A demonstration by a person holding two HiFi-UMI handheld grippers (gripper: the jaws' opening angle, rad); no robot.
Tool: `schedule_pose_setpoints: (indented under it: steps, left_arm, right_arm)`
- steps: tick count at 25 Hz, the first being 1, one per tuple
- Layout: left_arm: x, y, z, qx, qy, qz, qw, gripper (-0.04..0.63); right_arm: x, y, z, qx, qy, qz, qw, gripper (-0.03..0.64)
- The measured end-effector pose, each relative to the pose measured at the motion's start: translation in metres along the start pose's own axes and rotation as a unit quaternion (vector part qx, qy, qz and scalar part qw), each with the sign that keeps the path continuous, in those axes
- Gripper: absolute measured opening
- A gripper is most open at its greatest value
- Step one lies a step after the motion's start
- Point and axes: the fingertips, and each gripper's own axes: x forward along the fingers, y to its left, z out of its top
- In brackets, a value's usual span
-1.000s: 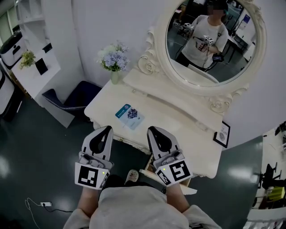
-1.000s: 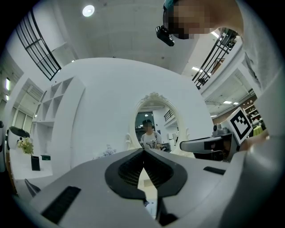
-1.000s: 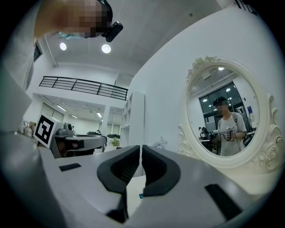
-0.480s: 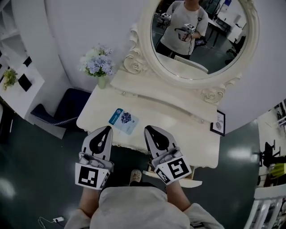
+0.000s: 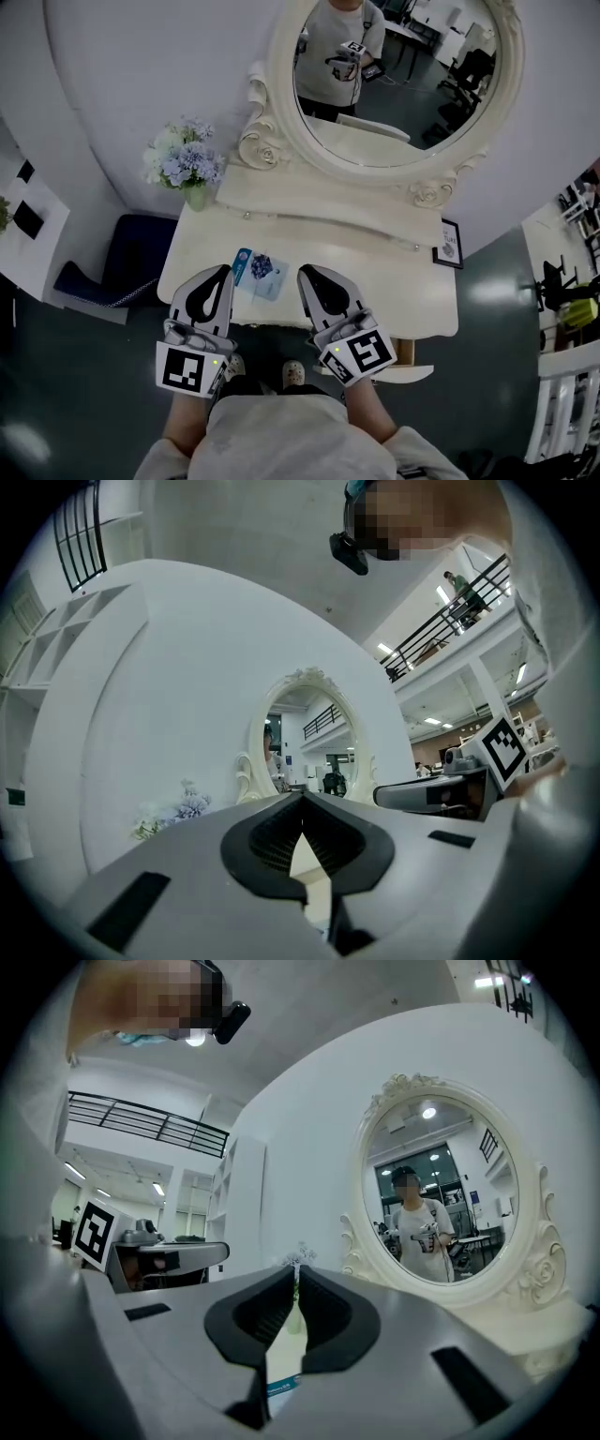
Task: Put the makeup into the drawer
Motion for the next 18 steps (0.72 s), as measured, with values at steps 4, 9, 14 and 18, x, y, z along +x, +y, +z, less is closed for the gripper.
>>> schedule_pose_setpoints:
  steps: [4, 9, 14, 18]
  left_arm:
    - [0.011, 0.012, 0.0, -0.003, -0.008, -0.024, 0.9997, 0.014]
    - [0.024, 0.023, -0.011, 0.0, 0.015, -0.066, 0.9977, 0.014]
    - [0.038, 0.034, -0.008, -0.002, -0.002, -0.1, 0.995, 0.014]
    - [0.044, 0.042, -0.011, -0.008, -0.007, -0.122, 0.9924, 0.014]
  right_arm:
    - [0.013, -0.002, -0.005, -0.007, 0.009, -0.027, 1.0, 0.028]
    - [0.028, -0.009, -0.014, -0.014, 0.022, -0.068, 0.997, 0.028]
    - [0.039, -0.018, -0.025, 0.0, 0.038, -0.113, 0.993, 0.028]
    - [0.047, -0.02, -0.043, 0.013, 0.061, -0.141, 0.988, 0.028]
